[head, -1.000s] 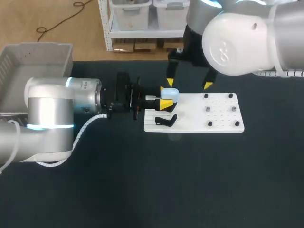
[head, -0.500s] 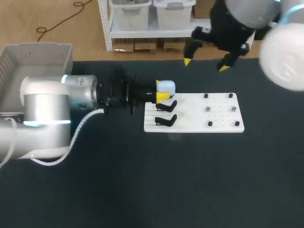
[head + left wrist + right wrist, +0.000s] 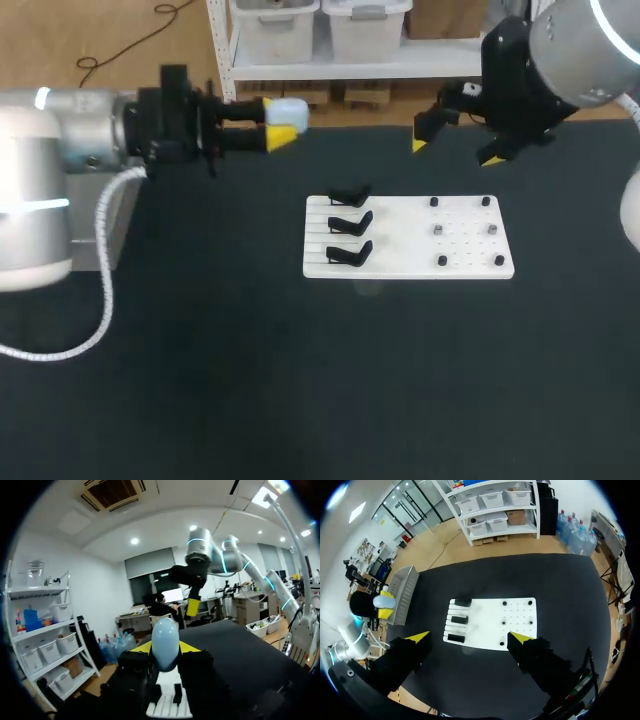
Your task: Pick up each earbud case from the left stands, insert the matching earbuds, close the lid, and place the case in the box.
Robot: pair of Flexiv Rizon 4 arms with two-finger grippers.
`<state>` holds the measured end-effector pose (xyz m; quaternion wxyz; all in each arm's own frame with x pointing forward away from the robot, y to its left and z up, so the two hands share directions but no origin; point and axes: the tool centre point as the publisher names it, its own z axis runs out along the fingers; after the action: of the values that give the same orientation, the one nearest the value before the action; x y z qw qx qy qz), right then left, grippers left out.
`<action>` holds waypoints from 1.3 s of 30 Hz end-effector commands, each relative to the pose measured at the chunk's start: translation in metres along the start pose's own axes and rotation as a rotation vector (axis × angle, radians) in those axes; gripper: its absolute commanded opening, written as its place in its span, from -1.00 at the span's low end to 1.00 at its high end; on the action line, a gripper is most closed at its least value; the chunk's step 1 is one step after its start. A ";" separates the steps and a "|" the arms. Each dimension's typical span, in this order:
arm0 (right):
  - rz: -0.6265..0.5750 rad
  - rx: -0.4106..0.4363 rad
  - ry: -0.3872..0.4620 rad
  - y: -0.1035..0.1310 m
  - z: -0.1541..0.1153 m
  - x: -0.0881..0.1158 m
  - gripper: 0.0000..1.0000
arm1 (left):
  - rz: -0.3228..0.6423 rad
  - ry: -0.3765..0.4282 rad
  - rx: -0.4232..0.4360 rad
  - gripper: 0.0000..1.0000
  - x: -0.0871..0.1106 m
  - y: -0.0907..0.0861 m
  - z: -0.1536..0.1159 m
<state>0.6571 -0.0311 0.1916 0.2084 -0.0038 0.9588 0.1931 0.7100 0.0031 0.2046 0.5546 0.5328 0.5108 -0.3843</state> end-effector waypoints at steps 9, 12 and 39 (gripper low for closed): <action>0.002 0.004 -0.071 0.000 0.000 0.003 1.00 | -0.158 0.284 -0.373 -1.00 0.027 0.063 -0.107; 0.002 0.004 -0.071 0.000 0.000 0.003 1.00 | -0.188 0.316 -0.434 -1.00 0.026 0.072 -0.130; 0.002 0.004 -0.071 0.000 0.000 0.003 1.00 | -0.399 0.548 -0.936 -1.00 0.147 0.074 -0.300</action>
<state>0.6569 -0.0307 0.1914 0.2373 0.0024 0.9522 0.1924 0.7617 0.3271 0.1082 0.4462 0.2562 0.8458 -0.1410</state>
